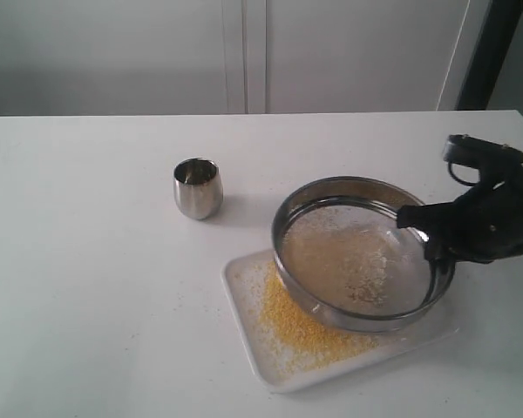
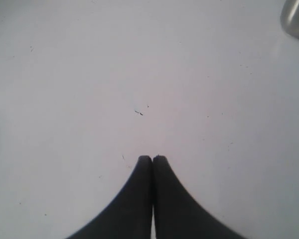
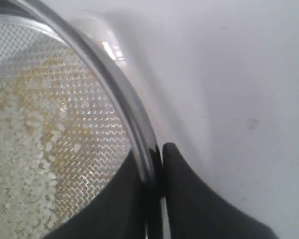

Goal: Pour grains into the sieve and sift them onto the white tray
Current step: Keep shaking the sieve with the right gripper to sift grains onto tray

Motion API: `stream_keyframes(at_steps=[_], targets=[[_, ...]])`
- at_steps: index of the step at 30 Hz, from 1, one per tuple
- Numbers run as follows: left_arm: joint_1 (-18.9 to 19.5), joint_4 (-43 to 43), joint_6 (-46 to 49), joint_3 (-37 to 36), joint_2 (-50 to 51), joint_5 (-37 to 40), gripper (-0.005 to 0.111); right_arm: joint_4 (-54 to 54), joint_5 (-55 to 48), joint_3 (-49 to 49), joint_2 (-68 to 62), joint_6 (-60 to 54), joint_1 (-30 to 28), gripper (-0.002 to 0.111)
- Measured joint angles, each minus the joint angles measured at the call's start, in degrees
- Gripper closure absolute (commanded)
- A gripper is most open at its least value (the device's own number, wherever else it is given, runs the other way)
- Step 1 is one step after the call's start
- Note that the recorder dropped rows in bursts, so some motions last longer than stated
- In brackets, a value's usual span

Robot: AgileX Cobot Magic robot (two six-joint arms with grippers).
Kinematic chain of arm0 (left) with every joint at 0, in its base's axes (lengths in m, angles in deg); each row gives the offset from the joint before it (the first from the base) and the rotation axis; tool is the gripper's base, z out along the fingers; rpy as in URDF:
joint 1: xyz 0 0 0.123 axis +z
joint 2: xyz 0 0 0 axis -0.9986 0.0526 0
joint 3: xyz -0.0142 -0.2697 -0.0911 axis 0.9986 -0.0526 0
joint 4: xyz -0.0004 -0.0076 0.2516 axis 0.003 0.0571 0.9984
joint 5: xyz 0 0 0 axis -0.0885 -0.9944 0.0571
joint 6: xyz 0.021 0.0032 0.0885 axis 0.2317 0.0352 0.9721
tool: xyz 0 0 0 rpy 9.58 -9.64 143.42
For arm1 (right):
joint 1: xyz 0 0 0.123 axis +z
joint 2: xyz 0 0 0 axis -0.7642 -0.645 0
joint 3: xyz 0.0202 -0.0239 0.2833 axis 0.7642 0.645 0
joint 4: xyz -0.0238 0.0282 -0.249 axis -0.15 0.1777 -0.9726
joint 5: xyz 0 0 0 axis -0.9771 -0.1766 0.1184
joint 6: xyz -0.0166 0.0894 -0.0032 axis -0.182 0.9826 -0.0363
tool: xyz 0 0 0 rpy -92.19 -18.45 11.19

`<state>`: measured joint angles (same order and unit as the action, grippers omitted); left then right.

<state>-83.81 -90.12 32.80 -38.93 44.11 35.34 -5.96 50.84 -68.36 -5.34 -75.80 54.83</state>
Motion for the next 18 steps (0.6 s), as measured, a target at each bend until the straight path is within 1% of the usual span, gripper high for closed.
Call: stream_keyframes(at_steps=[2, 4, 7, 9, 12, 14, 16, 18], targets=[[0.0, 0.0, 0.0, 0.0, 0.0, 0.0, 0.107, 0.6, -0.2, 0.0, 0.0, -0.7, 2.5, 0.108], [0.0, 0.0, 0.0, 0.0, 0.0, 0.0, 0.107, -1.0, -1.0, 0.0, 0.1, -0.1, 3.1, 0.108], [0.0, 0.0, 0.0, 0.0, 0.0, 0.0, 0.107, -3.8, -0.8, 0.0, 0.6, 2.6, -0.1, 0.108], [0.0, 0.0, 0.0, 0.0, 0.0, 0.0, 0.107, -2.9, 0.4, 0.0, 0.6, 2.6, -0.9, 0.108], [0.0, 0.0, 0.0, 0.0, 0.0, 0.0, 0.107, 1.1, 0.6, 0.0, 0.1, -0.9, 1.7, 0.108], [0.0, 0.0, 0.0, 0.0, 0.0, 0.0, 0.107, 1.5, -0.9, 0.0, 0.0, -2.0, 2.7, 0.108], [0.0, 0.0, 0.0, 0.0, 0.0, 0.0, 0.107, 0.7, -1.9, 0.0, 0.2, -1.9, 0.5, 0.108], [0.0, 0.0, 0.0, 0.0, 0.0, 0.0, 0.107, 2.3, -1.9, 0.0, 0.2, -2.3, -1.7, 0.108]])
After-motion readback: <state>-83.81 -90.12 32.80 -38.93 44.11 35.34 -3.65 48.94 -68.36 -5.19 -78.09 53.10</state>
